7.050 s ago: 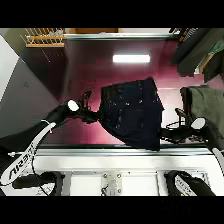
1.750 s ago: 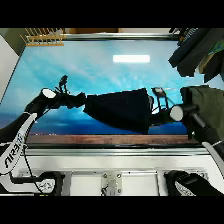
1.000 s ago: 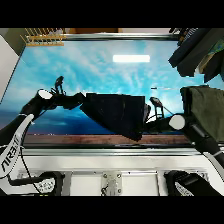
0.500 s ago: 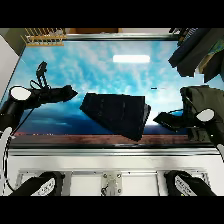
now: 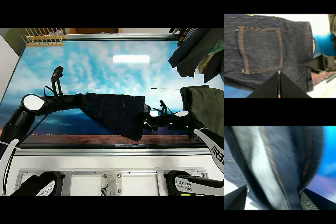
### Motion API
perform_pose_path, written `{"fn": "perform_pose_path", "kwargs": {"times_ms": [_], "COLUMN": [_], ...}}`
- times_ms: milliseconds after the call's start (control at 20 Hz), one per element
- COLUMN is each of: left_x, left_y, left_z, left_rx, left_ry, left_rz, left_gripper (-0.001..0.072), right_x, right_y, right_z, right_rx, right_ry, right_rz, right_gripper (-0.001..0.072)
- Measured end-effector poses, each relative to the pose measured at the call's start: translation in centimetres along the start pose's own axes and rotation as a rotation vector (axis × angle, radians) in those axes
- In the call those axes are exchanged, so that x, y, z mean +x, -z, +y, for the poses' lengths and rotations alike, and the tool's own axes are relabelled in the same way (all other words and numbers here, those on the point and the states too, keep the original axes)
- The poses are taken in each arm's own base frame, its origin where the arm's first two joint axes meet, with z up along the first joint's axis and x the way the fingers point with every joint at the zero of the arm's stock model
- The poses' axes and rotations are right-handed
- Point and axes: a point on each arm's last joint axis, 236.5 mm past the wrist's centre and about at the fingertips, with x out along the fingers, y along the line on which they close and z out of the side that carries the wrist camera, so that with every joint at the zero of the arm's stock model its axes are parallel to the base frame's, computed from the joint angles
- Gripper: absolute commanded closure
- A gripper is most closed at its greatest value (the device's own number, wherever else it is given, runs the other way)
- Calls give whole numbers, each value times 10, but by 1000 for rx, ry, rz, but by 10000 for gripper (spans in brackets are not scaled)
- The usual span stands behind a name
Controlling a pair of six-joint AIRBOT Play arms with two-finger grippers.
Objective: Fold the clothes and pants, and hang the long-sleeved shirts on hangers.
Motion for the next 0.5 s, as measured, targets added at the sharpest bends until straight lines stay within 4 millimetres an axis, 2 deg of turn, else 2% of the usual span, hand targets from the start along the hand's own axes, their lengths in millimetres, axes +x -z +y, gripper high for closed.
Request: {"fn": "perform_pose_path", "kwargs": {"times_ms": [100,150,200,250,300,400,500], "left_x": [2,2,2,2,3,3,3], "left_y": [2,2,3,3,4,4,6], "left_z": [-4,-5,-6,-6,-7,-8,-8], "left_rx": [7,9,9,10,10,11,8], "left_ry": [5,7,8,9,10,11,13], "left_rz": [2,3,4,6,6,6,14], "left_gripper": [691,691,691,691,691,691,691], "right_x": [14,21,26,30,33,35,26], "right_y": [2,1,-1,-3,-6,-13,-30], "right_z": [10,15,16,17,17,28,44], "right_rx": [-11,-21,-38,-53,-75,-127,-187], "right_ry": [-13,-14,-1,10,21,12,-6], "right_rz": [-5,-13,-29,-45,-59,-82,-118], "right_gripper": [24,192,443,646,697,698,699]}}
